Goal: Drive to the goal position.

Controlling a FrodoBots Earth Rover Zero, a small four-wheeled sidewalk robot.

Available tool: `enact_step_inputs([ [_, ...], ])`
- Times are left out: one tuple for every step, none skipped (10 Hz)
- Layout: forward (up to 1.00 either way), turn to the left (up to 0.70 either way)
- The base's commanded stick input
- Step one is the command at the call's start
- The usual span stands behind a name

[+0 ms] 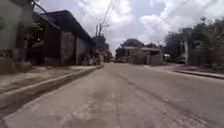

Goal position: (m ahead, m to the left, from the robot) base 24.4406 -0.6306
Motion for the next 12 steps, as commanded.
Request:
enact_step_inputs([
  [0.83,0.0],
  [0.83,0.0],
  [0.83,0.0],
  [0.83,0.0],
  [0.85,0.0],
  [0.86,0.0],
  [0.86,0.0],
  [0.84,0.0],
  [0.81,0.0],
  [0.81,0.0],
  [0.81,0.0],
  [0.78,0.0],
])
